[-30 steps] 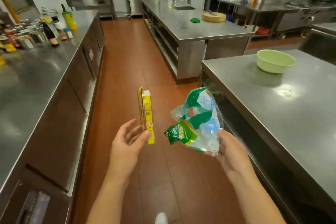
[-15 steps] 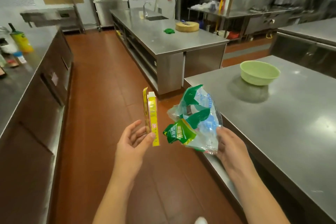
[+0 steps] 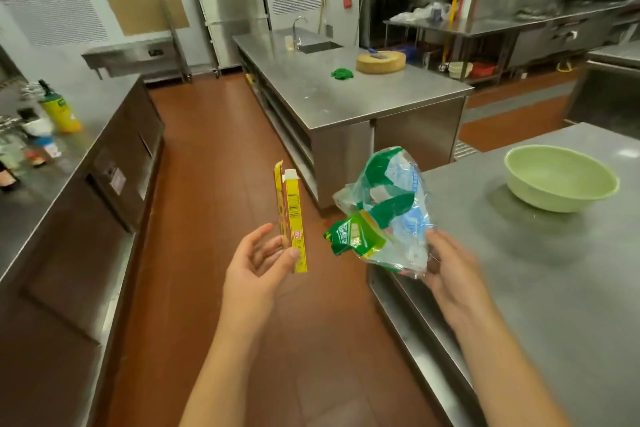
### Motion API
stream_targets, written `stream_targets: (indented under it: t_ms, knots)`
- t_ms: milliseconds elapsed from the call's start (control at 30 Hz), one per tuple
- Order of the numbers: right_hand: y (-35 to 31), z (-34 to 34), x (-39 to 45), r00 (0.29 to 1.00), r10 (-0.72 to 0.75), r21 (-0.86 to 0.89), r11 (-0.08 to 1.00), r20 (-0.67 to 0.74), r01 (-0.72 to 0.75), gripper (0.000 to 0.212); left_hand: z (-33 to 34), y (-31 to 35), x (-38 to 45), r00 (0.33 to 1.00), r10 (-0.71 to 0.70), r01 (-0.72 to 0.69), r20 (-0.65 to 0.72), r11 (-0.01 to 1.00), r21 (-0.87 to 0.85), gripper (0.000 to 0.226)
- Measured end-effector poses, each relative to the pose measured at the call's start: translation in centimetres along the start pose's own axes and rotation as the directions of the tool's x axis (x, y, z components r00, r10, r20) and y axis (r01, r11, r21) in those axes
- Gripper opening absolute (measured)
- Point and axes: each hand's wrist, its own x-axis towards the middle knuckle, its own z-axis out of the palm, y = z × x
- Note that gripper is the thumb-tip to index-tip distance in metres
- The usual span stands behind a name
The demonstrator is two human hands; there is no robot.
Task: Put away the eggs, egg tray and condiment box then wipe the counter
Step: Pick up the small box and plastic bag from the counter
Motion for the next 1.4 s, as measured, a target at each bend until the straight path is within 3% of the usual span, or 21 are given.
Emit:
stream_targets:
  t_ms: [167,367,467,767,967,1067,1300,1400]
  knots:
    - [-2.2,-2.1,5.7,0.995,-0.018,0.012,1.0,-0.094,0.019,0.01,5.6,-1.8,6.0,0.996,-0.052,0.051,0.073,0.999,0.016,0.061]
    - [-4.1,-6.3,13.1,0.951,-0.05,0.008,0.998,-0.304,0.055,0.01,13.6,-5.0,14.9,0.963,-0.108,0.103,0.249,0.994,0.031,0.068]
    - [-5.1,-8.2,16.9,0.906,-0.082,0.007,0.996,-0.414,0.094,0.011,18.6,-7.3,20.1,0.925,-0.141,0.138,0.352,0.99,0.035,0.051]
    - [-10.0,-10.1,24.0,0.691,-0.231,-0.064,0.964,-0.685,0.259,0.019,35.5,-8.8,34.3,0.678,-0.154,0.152,0.718,0.986,0.067,0.051]
    - [-11.0,-10.3,25.5,0.59,-0.197,-0.016,0.954,-0.783,0.298,0.023,41.5,-10.3,37.6,0.556,-0.154,0.155,0.817,0.985,0.081,0.045]
    - [-11.9,-10.5,26.9,0.573,-0.2,-0.012,0.949,-0.795,0.315,0.025,42.3,-10.6,38.5,0.556,-0.164,0.161,0.815,0.983,0.087,0.043]
    - [-13.1,-9.0,33.0,0.658,-0.19,0.078,0.932,-0.729,0.354,0.021,41.5,-9.9,42.5,0.602,-0.146,0.116,0.785,0.989,0.095,0.042]
    - [-12.5,-7.4,35.7,0.649,-0.159,0.115,0.926,-0.744,0.358,0.023,41.2,-10.3,45.5,0.6,-0.148,0.129,0.786,0.988,0.087,0.039]
